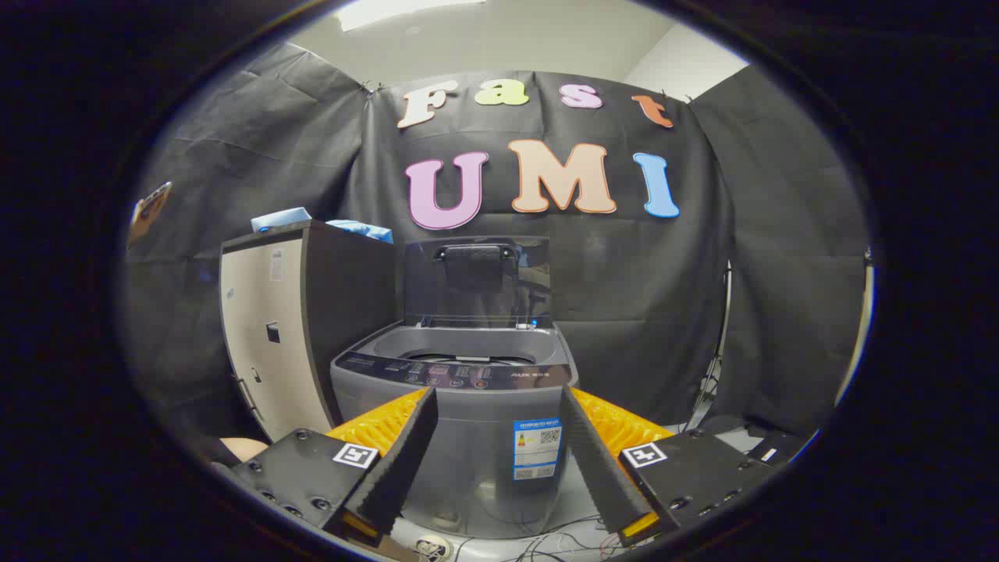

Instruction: Put the clothes into the washing machine and then close the washing machine lid.

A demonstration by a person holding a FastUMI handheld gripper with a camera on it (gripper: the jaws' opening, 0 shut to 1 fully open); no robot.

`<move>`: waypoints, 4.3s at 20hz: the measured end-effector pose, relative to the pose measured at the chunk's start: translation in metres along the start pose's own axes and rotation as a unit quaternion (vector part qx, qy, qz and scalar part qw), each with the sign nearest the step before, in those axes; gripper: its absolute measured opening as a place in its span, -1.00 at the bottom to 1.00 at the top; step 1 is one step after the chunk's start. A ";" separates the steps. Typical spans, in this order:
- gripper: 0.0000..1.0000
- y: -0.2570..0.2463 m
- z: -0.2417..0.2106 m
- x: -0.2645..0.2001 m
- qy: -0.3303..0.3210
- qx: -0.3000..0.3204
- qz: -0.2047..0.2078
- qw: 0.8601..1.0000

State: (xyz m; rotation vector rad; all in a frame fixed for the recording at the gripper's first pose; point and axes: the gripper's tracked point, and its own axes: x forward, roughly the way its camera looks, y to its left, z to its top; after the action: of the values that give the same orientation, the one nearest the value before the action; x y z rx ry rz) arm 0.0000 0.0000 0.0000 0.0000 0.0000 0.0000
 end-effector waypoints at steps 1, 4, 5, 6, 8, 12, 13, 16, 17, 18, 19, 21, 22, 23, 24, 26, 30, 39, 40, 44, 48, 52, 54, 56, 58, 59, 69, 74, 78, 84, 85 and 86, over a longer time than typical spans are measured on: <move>0.95 0.000 -0.001 0.001 0.000 0.000 0.000 1.000; 0.95 0.000 -0.001 0.000 0.000 0.000 0.000 1.000; 0.95 0.000 -0.001 0.001 0.000 0.000 -0.001 1.000; 0.95 0.000 0.000 0.001 0.000 0.000 -0.001 1.000; 0.96 0.000 -0.001 0.001 0.000 0.000 -0.001 1.000; 0.95 -0.002 -0.001 0.001 0.000 0.001 -0.007 1.000; 0.95 -0.002 -0.001 0.001 -0.001 0.000 -0.007 1.000; 0.95 -0.002 -0.001 0.001 0.000 0.000 -0.007 1.000; 0.95 -0.002 -0.001 0.001 0.000 0.000 -0.007 1.000; 0.95 -0.001 -0.001 0.001 -0.001 0.001 -0.007 1.000; 0.95 -0.002 -0.001 0.001 0.000 0.001 -0.007 1.000; 0.95 -0.002 -0.002 0.001 0.000 0.001 -0.007 1.000; 0.95 -0.002 -0.001 0.001 0.000 0.001 -0.007 1.000; 0.95 -0.002 -0.001 0.001 -0.001 0.001 -0.007 1.000; 0.95 -0.002 -0.001 0.001 -0.001 0.001 -0.007 1.000; 0.95 -0.002 -0.001 0.001 0.000 0.001 -0.007 1.000; 0.96 -0.004 -0.001 0.001 0.001 0.002 -0.012 1.000; 0.94 0.041 0.080 0.062 -0.015 0.038 0.008 0.999; 0.94 0.056 0.098 0.074 -0.015 0.039 0.021 0.999; 0.94 0.130 0.175 0.129 -0.035 0.021 0.083 0.996; 0.95 0.216 0.228 0.187 -0.052 -0.032 0.145 0.988; 0.99 0.305 0.259 0.231 -0.059 -0.050 0.214 0.974; 0.99 0.338 0.271 0.247 -0.051 -0.047 0.240 0.968; 0.98 0.367 0.278 0.261 -0.039 -0.044 0.262 0.963; 0.98 0.385 0.257 0.288 0.025 -0.077 0.266 0.960; 0.98 0.375 0.246 0.283 0.037 -0.099 0.261 0.959; 0.96 0.397 0.188 0.309 0.155 -0.102 0.313 0.931; -0.08 0.407 0.190 0.303 0.155 -0.070 0.341 0.924; -0.71 0.395 0.194 0.303 0.166 -0.051 0.301 0.938; -0.72 0.364 0.215 0.307 0.169 -0.019 0.196 0.966; -0.72 0.359 0.226 0.305 0.167 -0.016 0.170 0.971; -0.72 0.353 0.237 0.305 0.163 -0.018 0.143 0.976</move>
State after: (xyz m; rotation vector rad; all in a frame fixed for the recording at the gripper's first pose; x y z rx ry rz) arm 0.3048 0.3535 0.2366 -0.0372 0.3295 0.2892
